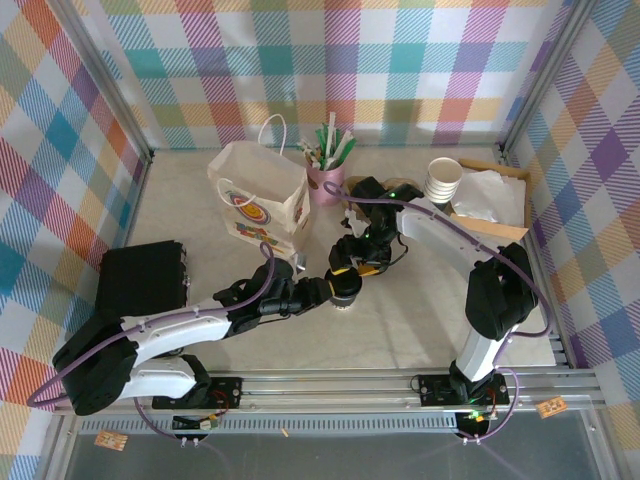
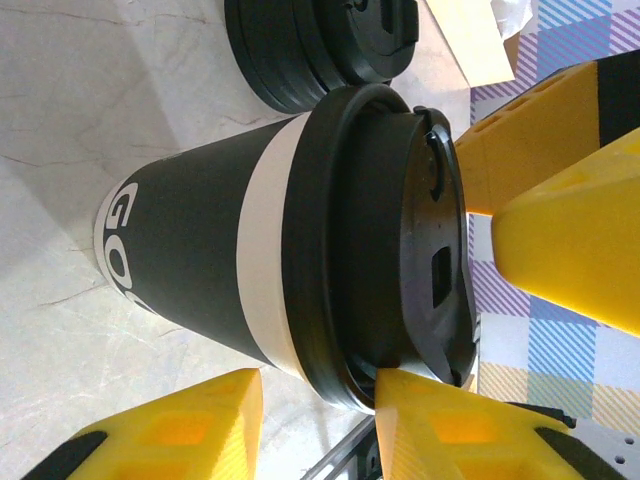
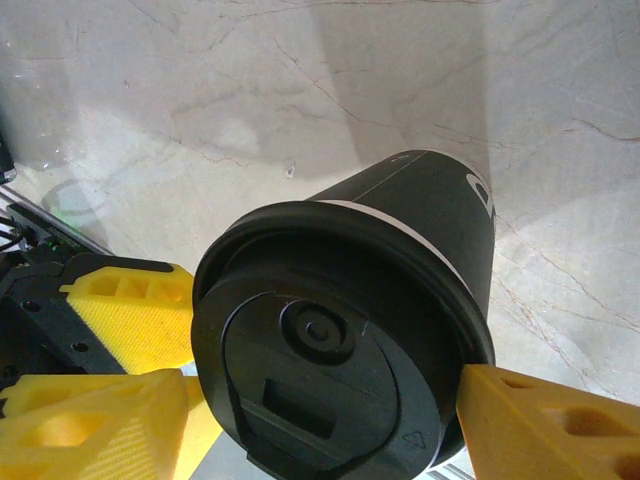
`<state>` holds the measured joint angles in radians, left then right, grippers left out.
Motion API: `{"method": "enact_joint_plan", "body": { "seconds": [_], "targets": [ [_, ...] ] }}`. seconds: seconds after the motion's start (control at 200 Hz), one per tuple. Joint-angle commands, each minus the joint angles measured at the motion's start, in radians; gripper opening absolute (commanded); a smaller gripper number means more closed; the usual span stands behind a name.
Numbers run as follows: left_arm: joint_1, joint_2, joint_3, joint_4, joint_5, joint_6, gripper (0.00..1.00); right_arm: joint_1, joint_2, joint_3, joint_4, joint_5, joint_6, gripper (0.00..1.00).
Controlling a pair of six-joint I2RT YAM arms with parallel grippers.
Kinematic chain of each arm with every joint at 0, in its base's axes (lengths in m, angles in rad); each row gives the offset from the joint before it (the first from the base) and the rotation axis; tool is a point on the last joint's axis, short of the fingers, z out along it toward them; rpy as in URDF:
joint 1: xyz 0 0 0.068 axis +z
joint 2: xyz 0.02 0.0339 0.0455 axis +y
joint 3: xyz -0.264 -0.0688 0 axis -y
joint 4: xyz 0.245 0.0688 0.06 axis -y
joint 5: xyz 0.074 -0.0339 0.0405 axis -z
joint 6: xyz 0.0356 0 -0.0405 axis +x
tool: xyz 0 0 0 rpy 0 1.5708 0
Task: Pack the takeout coffee
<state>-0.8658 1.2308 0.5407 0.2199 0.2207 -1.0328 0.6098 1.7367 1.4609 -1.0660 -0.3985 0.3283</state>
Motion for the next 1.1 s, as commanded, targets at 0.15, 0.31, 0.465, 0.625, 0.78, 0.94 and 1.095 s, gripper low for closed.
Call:
{"method": "enact_joint_plan", "body": {
  "seconds": [0.15, 0.31, 0.465, 0.625, 0.78, 0.94, 1.095],
  "targets": [
    [0.015, 0.028, -0.024, 0.027, 0.02, -0.016, 0.34, 0.007, 0.033, 0.014, -0.045, 0.0, -0.015, 0.71],
    [0.015, 0.023, -0.042, 0.034, 0.016, -0.021, 0.33, 0.011, 0.027, 0.004, -0.049, 0.013, -0.015, 0.7],
    [0.016, 0.016, -0.066, 0.038, 0.01, -0.029, 0.33, 0.041, 0.025, -0.01, -0.054, 0.037, -0.018, 0.7],
    [0.016, 0.024, -0.081, 0.05, 0.012, -0.036, 0.33, 0.067, 0.031, -0.015, -0.059, 0.067, -0.02, 0.7],
    [0.016, 0.03, -0.094, 0.062, 0.014, -0.042, 0.33, 0.088, 0.041, -0.004, -0.075, 0.115, -0.031, 0.7],
    [0.016, 0.038, -0.11, 0.065, 0.014, -0.046, 0.32, 0.103, 0.045, -0.006, -0.087, 0.145, -0.04, 0.7],
    [0.016, 0.043, -0.143, 0.091, -0.003, -0.054, 0.31, 0.117, 0.054, -0.006, -0.097, 0.172, -0.048, 0.7]
  ]
}}
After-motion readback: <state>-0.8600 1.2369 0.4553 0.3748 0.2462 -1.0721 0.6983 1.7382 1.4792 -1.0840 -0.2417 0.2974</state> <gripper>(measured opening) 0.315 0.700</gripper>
